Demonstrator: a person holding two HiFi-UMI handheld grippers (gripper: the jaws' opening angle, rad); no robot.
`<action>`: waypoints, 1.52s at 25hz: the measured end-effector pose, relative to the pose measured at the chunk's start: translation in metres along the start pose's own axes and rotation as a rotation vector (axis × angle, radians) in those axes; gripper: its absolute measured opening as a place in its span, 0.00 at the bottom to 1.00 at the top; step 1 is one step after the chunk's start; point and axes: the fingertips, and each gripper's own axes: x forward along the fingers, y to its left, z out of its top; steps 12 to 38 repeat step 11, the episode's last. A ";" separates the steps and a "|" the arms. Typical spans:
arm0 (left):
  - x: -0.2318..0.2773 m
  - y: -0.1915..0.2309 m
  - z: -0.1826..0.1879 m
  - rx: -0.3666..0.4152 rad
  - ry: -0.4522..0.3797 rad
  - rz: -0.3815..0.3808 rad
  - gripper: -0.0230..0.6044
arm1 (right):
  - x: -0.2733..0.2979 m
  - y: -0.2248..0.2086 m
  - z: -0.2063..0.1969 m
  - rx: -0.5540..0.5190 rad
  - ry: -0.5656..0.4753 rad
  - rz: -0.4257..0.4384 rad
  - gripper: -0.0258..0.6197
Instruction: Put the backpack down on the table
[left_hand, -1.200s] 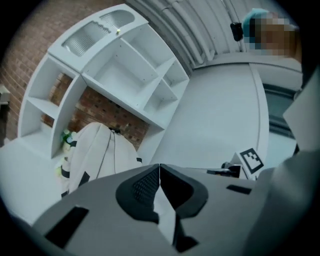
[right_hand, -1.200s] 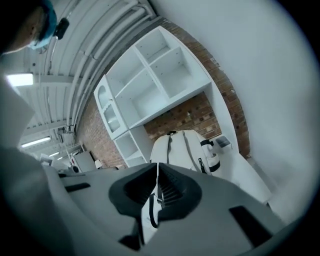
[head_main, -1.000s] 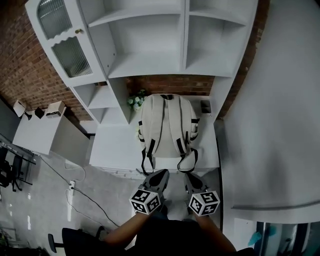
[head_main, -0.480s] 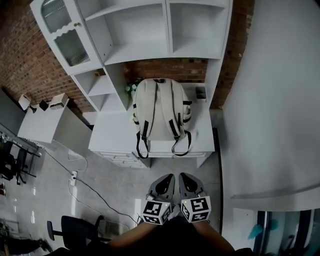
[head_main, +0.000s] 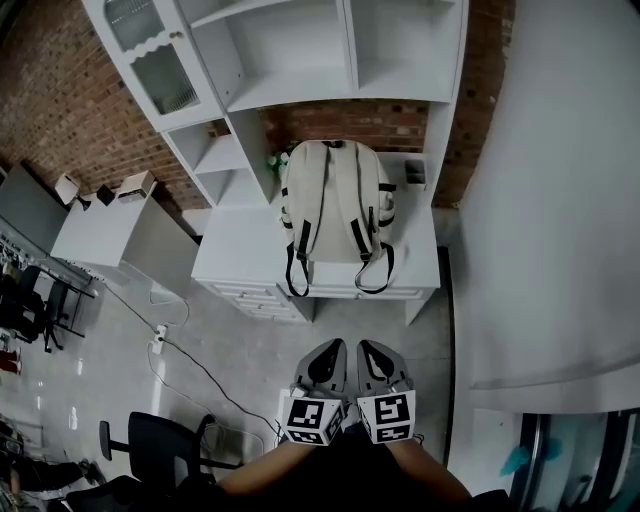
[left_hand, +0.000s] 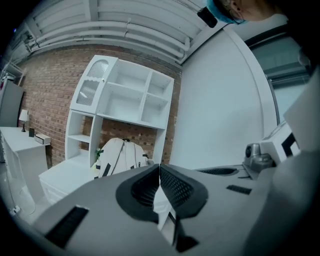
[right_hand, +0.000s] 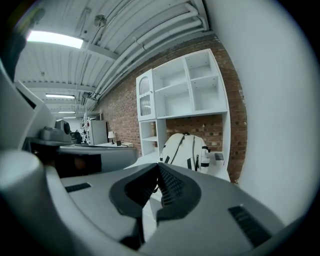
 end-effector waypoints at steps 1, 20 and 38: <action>-0.001 0.001 0.002 -0.003 -0.007 0.007 0.07 | 0.000 0.001 0.000 -0.001 0.001 0.006 0.07; 0.015 0.022 0.002 -0.039 0.000 0.045 0.07 | 0.026 0.006 0.014 0.005 -0.018 0.077 0.07; 0.015 0.022 0.002 -0.039 0.000 0.045 0.07 | 0.026 0.006 0.014 0.005 -0.018 0.077 0.07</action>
